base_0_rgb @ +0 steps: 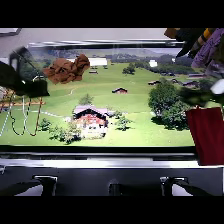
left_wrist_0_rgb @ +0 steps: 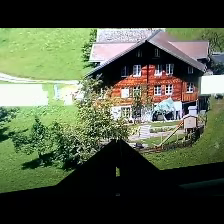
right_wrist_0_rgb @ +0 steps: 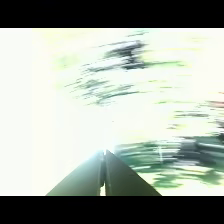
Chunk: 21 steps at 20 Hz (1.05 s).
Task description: Fold the clothes and pants, and hang the long-sleeved shirts on hangers.
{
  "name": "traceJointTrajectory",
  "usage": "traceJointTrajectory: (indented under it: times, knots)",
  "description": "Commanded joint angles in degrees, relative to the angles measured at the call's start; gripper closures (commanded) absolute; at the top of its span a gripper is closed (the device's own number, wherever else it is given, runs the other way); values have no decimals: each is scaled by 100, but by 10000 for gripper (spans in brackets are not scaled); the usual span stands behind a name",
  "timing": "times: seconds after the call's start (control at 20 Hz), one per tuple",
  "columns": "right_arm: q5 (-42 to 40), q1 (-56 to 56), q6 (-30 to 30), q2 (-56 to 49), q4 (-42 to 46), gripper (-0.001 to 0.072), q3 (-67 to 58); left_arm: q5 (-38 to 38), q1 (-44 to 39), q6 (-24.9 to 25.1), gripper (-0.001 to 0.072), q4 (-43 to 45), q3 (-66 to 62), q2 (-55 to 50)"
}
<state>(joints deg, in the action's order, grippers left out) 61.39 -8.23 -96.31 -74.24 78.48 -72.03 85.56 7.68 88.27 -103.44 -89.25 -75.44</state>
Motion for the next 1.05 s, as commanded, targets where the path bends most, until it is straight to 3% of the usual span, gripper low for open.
traceJointTrajectory:
  times: [0.0,0.3,0.55,1.0]
  knots:
    - [44,1578,269,13,-164,682,-46,-656,-365,138,691,107,1213,503]
    - [350,2072,273,13,37,680,-46,-22,-444,118,689,107,1392,546]
    - [916,2063,267,13,232,680,-46,-2,-455,120,689,107,1394,546]
    - [898,2063,267,13,229,680,-46,-2,-455,120,689,107,1394,544]
